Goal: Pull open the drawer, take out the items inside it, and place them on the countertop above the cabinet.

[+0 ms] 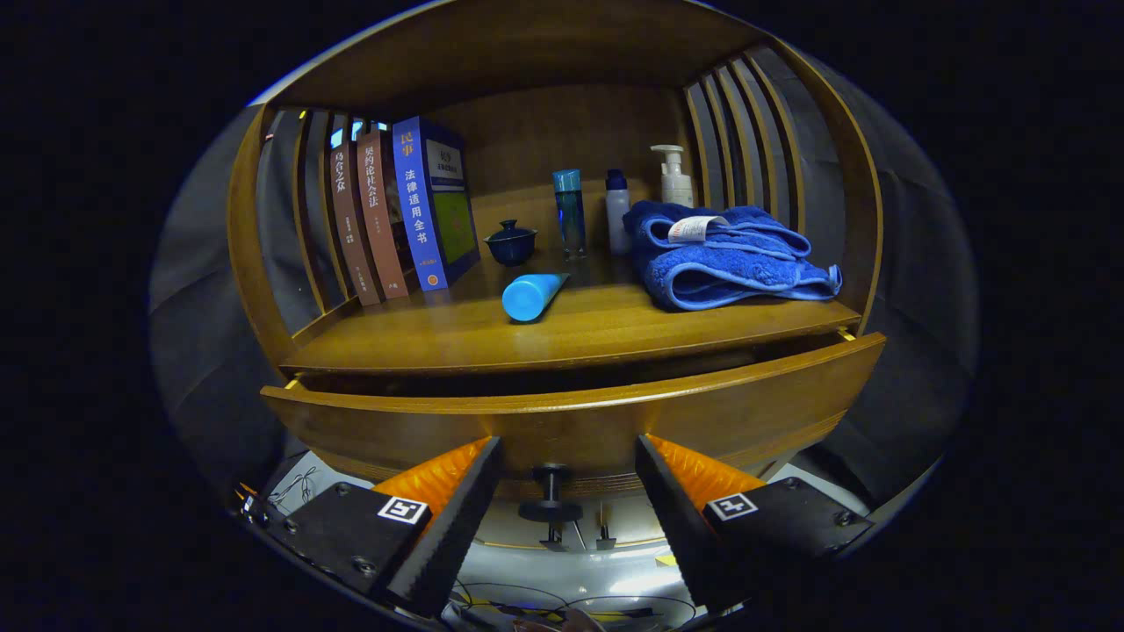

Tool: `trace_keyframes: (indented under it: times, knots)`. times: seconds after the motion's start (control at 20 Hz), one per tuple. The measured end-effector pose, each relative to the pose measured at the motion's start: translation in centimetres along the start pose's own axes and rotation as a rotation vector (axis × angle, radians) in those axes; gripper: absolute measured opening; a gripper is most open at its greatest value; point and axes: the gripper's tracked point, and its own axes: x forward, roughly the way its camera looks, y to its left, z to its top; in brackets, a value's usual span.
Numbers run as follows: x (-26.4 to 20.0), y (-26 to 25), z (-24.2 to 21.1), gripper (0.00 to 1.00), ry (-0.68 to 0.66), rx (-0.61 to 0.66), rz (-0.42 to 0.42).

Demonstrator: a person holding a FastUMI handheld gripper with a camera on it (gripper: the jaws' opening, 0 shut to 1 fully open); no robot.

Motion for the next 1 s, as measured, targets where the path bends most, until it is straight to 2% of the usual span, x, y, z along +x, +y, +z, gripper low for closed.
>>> trace_keyframes:
  times: [0.4, 1.0]
  knots:
    - [1.8, 0.0, 0.6, 1.0, -0.004, -0.007, -0.014]
    - [1.4, 0.0, 0.5, 1.0, -0.006, -0.026, -0.021]
